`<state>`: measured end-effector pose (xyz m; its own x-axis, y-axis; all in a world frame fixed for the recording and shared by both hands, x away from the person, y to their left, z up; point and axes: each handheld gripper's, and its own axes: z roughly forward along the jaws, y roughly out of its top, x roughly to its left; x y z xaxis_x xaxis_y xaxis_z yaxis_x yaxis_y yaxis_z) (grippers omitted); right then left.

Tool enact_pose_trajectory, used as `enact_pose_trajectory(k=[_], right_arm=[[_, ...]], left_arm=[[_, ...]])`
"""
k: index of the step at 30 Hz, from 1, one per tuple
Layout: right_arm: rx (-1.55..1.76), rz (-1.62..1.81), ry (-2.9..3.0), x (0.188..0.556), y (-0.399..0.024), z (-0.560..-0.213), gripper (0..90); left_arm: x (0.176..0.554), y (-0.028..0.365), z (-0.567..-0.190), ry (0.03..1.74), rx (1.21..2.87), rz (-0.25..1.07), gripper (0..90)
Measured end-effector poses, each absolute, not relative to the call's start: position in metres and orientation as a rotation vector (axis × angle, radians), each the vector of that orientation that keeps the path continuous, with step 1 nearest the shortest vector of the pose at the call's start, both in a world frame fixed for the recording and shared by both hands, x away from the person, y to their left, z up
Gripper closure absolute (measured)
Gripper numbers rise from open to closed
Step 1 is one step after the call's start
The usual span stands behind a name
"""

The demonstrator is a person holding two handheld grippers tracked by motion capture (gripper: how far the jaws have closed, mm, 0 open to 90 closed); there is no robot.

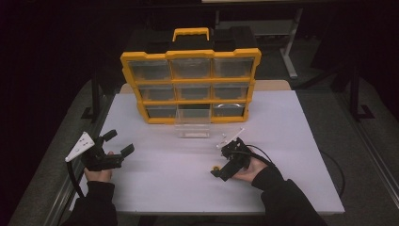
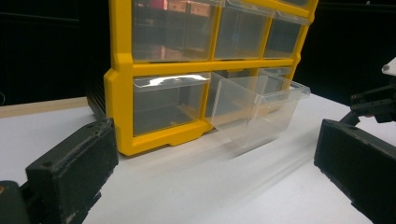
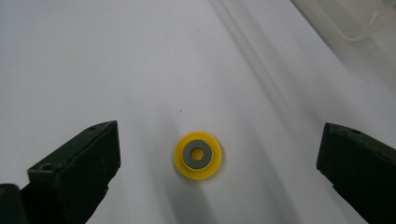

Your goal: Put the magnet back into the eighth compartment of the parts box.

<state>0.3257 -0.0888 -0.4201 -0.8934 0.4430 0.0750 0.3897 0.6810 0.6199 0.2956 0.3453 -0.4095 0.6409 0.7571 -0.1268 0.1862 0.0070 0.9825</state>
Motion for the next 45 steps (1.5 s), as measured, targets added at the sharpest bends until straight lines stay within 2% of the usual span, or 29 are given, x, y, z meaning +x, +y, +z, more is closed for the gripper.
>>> enact_pose_trajectory(k=[7, 11, 16, 24, 36, 45], right_arm=[[0.673, 0.96, 2.834, 0.326, -0.083, -0.424, 0.3], [0.645, 0.947, 2.856, 0.327, -0.081, -0.425, 4.2], [0.628, 0.945, 2.884, 0.327, -0.08, -0.426, 12.2], [0.626, 0.905, 2.908, 0.326, -0.078, -0.429, 17.5], [0.606, 0.874, 2.929, 0.326, -0.075, -0.431, 35.3], [0.597, 0.852, 2.931, 0.327, -0.073, -0.432, 44.5]], left_arm=[[0.296, 0.345, -0.41, 0.816, 1.532, 0.533, 0.0], [0.296, 0.345, -0.409, 0.813, 1.532, 0.534, 0.0], [0.296, 0.345, -0.409, 0.812, 1.531, 0.535, 0.0], [0.296, 0.345, -0.409, 0.813, 1.532, 0.532, 0.0], [0.296, 0.345, -0.41, 0.811, 1.533, 0.531, 0.0], [0.296, 0.345, -0.41, 0.813, 1.532, 0.53, 0.0]])
